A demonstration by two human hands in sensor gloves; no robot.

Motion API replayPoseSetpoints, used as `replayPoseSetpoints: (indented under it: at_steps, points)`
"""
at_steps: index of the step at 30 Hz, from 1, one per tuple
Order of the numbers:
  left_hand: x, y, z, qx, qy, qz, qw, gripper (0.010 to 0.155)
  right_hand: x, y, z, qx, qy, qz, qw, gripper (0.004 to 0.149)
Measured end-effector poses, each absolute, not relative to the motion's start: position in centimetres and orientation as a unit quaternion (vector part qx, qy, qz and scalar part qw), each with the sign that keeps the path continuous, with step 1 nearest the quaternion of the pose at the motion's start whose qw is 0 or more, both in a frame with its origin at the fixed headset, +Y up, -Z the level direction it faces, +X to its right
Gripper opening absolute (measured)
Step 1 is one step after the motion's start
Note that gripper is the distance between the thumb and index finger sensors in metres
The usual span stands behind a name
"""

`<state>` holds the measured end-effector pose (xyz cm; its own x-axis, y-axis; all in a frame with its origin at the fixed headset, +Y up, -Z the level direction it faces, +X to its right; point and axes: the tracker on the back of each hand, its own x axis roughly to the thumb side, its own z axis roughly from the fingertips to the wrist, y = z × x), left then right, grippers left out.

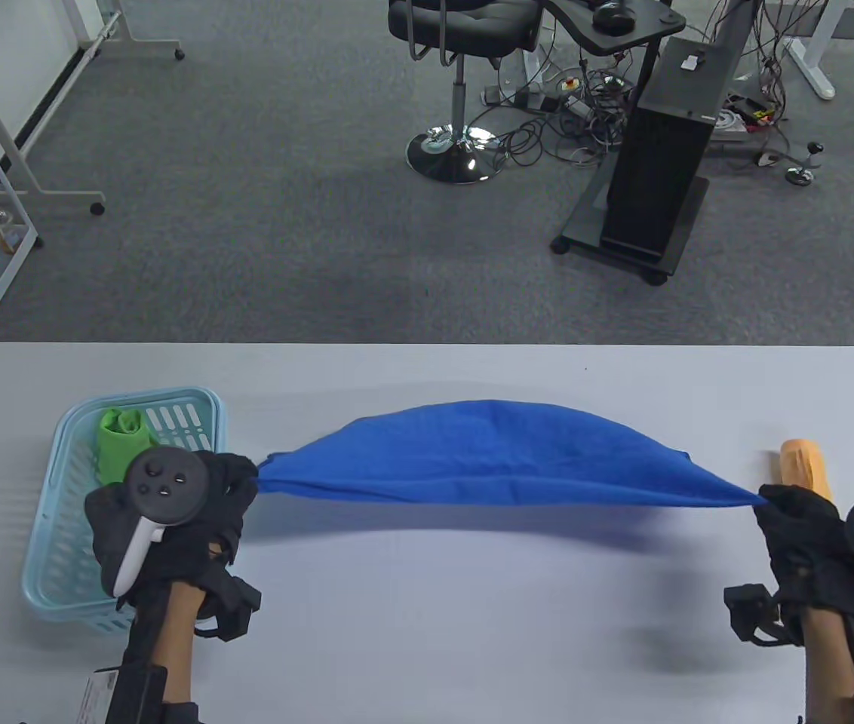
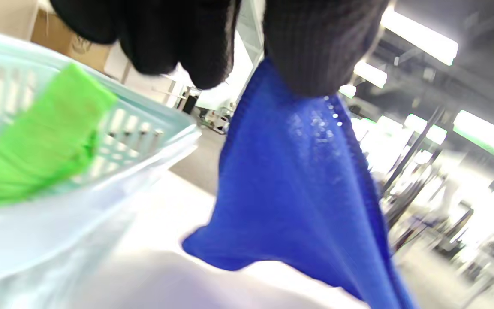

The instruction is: Roll rectangular towel into towel roll

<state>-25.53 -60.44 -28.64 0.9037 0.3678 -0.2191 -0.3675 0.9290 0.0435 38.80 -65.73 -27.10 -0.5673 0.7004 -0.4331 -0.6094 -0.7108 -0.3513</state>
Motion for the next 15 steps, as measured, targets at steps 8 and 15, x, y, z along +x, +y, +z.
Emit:
replayPoseSetpoints:
  at_steps: [8,15]
  points:
    - [-24.2,-61.4,-28.6,0.011,0.169,0.063,0.984,0.042,39.5,-65.5,-26.9,-0.291,-0.062,0.905,0.305,0.046]
    - [-22.3,-62.0,-30.8,-0.002,0.178,-0.012,0.984,0.044,39.2,-67.3,-29.3,-0.294,-0.002,0.927,0.233,0.046]
